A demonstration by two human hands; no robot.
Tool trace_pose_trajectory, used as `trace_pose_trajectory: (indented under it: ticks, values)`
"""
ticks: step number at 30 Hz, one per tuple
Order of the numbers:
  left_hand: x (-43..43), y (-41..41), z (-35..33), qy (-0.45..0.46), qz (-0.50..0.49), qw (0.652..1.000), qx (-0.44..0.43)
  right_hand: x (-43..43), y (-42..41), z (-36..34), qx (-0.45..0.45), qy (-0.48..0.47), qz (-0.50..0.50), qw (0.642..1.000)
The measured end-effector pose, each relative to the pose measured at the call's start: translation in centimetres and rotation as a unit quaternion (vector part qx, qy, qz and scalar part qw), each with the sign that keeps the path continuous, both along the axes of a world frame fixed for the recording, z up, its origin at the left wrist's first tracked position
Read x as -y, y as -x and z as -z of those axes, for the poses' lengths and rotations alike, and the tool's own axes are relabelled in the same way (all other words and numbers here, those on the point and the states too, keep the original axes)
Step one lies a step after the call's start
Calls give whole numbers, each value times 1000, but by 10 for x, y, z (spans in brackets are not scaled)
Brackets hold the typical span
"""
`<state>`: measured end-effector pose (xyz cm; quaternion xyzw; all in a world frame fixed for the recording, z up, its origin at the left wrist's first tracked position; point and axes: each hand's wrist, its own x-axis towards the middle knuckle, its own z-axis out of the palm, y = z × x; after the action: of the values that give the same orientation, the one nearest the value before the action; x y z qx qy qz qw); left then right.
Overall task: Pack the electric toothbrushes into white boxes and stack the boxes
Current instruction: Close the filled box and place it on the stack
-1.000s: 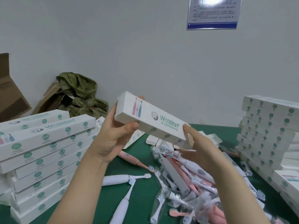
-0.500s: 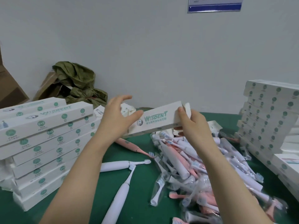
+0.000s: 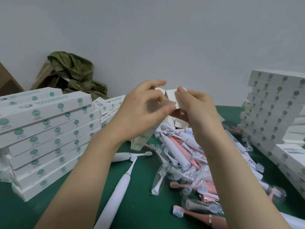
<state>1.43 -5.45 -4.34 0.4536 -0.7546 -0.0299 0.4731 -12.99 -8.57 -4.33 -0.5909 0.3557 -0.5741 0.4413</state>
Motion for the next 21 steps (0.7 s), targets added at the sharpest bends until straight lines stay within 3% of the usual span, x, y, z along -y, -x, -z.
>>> trace_pose_trajectory:
  ticks: [3,10,21]
  values:
    - [1,3,-1,-8,-8,997,-77,1,-3,1,1,-13,2,1000]
    - [0,-5,2,-73,-4,997,7,1,0,4,23,-30,-10,999]
    - [0,-14,-1,7,-27,998,57,0,2,2,73,-72,-80,992]
